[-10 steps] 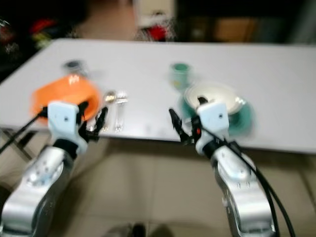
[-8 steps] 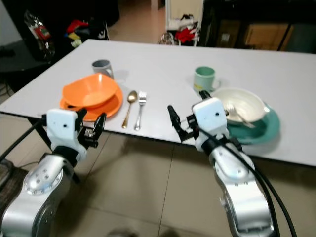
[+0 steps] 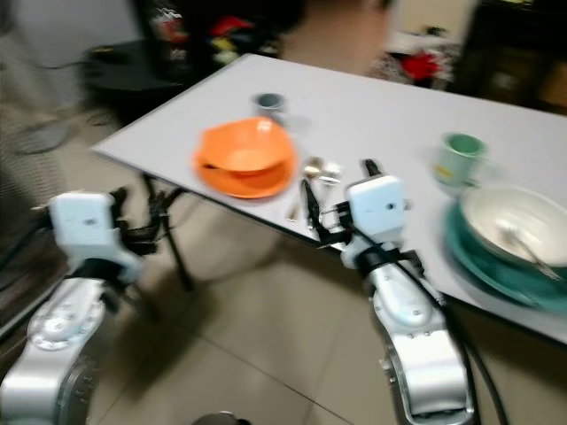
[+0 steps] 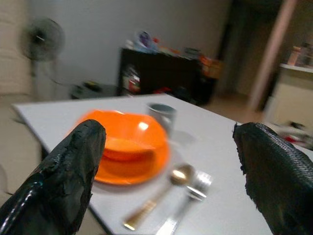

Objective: Setting the table

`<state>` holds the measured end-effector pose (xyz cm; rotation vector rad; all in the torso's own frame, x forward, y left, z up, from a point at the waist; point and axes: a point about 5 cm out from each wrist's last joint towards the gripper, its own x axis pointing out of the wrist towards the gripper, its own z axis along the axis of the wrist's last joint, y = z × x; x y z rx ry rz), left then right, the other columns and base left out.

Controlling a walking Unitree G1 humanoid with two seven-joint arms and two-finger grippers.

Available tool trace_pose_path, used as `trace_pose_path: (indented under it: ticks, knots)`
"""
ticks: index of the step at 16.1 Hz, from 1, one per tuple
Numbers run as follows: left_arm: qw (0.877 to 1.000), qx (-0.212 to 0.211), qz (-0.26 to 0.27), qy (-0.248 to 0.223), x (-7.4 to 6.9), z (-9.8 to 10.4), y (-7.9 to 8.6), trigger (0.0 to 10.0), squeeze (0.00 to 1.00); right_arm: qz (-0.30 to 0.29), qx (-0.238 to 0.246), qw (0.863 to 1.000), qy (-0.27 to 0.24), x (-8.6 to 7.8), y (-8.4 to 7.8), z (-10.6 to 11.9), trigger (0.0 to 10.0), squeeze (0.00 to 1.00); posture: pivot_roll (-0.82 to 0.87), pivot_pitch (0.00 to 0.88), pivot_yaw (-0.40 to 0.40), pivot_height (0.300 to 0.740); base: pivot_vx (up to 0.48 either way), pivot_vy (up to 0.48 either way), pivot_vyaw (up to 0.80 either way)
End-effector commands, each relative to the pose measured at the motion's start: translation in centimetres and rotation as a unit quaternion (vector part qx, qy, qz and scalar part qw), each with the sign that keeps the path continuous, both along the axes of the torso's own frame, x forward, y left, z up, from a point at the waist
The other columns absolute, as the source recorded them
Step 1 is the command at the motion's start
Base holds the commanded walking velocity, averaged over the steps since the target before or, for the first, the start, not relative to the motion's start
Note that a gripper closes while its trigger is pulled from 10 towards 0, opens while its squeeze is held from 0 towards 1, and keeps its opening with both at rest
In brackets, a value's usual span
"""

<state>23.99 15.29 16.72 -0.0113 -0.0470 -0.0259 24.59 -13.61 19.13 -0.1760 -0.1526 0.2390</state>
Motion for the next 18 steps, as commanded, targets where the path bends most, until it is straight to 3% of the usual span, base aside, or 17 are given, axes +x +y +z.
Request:
trace_pose_path:
  ticks: [1, 4, 6, 9, 12, 15, 18]
  knots:
    - [0.999, 0.001, -0.031, -0.01, 0.0, 0.3, -1.0, 10.0, 0.0, -0.02, 0.01, 1.0, -0.008, -0.2, -0.8, 0.3, 10.0, 1.0, 0.05, 0.0, 0.097, 0.74, 0.0, 0.0, 0.8]
    - [1.0, 0.019, -0.023, -0.008, -0.2, 0.3, -0.5, 10.0, 0.0, -0.017, 0.042, 0.999, 0.008, 0.0, -0.5, -0.3, 10.0, 1.0, 0.09, 0.0, 0.091, 0.74, 0.0, 0.0, 0.8]
    - [0.999, 0.023, -0.019, -0.011, -0.2, 0.6, 0.0, 10.0, 0.0, -0.003, 0.049, 0.999, 0.019, 0.0, 0.2, -0.6, 10.0, 1.0, 0.1, 0.0, 0.078, 0.74, 0.0, 0.0, 0.8]
    - [0.999, 0.035, -0.007, -0.003, -0.2, 0.2, 0.2, 10.0, 0.0, -0.014, 0.052, 0.998, 0.035, 0.3, 0.0, -1.3, 10.0, 1.0, 0.1, 0.0, 0.081, 0.74, 0.0, 0.0, 0.8]
    - [0.997, 0.04, -0.056, 0.014, 0.5, -0.1, -0.4, 10.0, 0.0, -0.027, 0.04, 0.997, 0.056, 0.2, -0.5, -1.9, 10.0, 1.0, 0.05, 0.0, 0.114, 0.74, 0.0, 0.0, 0.8]
    - [0.996, 0.05, -0.073, 0.008, 1.0, 0.0, -1.2, 10.0, 0.0, -0.019, 0.041, 0.997, 0.067, 0.0, -0.8, -2.1, 10.0, 1.0, 0.07, 0.0, 0.107, 0.74, 0.0, 0.0, 0.8]
    - [0.997, 0.054, -0.05, 0.007, 0.3, 0.2, -0.2, 10.0, 0.0, 0.014, 0.055, 0.995, 0.077, 0.8, 0.2, -2.1, 10.0, 1.0, 0.11, 0.0, 0.069, 0.74, 0.0, 0.0, 0.8]
